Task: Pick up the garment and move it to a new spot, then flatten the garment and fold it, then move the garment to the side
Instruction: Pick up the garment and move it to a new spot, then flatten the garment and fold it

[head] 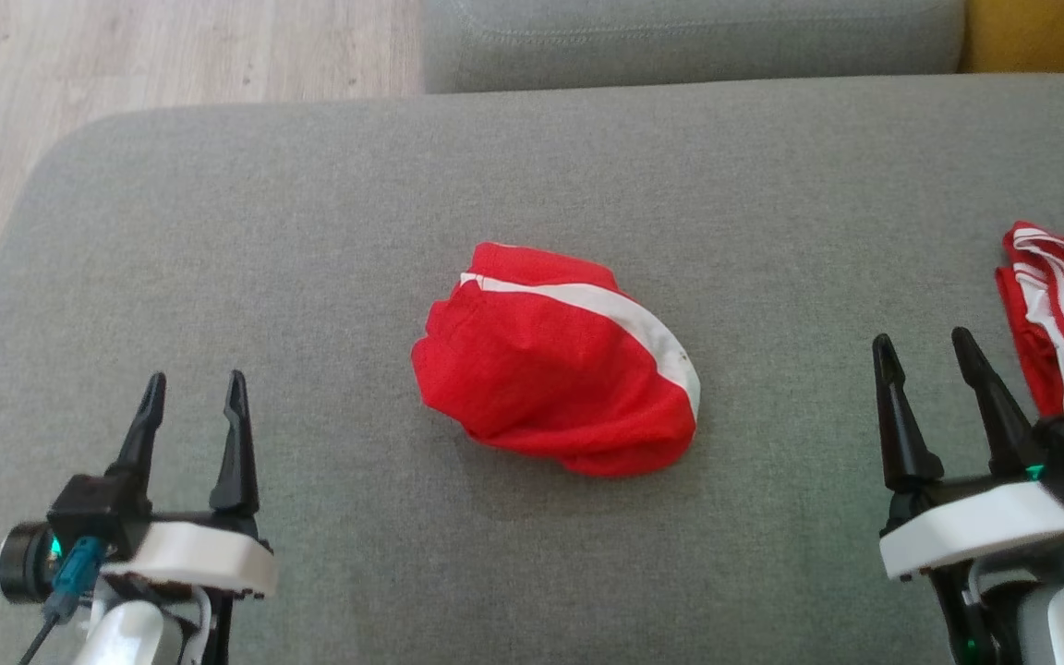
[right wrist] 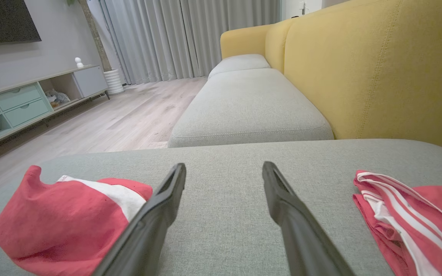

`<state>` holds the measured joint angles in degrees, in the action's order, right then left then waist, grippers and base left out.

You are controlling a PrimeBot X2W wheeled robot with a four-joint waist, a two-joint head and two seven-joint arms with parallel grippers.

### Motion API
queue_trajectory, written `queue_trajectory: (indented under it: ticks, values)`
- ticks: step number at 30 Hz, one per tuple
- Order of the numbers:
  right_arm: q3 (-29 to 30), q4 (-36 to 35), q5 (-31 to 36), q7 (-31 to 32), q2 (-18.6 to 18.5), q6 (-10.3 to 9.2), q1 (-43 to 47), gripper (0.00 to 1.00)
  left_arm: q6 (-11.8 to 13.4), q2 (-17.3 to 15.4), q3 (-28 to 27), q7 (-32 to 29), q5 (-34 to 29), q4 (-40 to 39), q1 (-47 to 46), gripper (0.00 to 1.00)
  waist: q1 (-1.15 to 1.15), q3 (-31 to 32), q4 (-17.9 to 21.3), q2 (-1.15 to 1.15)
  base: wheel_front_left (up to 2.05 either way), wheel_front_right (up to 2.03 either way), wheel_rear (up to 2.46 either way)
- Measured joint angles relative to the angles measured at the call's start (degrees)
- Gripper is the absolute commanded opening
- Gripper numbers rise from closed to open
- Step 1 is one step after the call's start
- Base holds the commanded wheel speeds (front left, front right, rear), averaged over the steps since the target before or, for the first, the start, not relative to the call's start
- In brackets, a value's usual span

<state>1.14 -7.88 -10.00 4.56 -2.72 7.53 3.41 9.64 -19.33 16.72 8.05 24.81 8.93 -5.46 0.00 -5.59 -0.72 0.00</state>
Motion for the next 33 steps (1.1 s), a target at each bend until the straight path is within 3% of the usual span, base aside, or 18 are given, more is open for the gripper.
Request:
queue_trajectory:
  ticks: [24, 33]
  values:
    - [-0.4, -1.0, 0.0, 1.5, 0.1, 0.0, 2.1, 1.0, 1.5, -1.4, 0.9, -2.4, 0.9, -2.6, 1.9, 1.0, 0.0, 1.3, 0.1, 0.0, 0.0, 0.0, 0.0]
    - [-0.4, -1.0, 0.0, 1.5, 0.1, 0.0, 2.0, 1.0, 0.9, -1.7, 2.3, -3.5, 0.8, -3.6, 1.2, 1.0, 0.0, 0.9, 0.0, 0.0, 0.0, 0.0, 0.0]
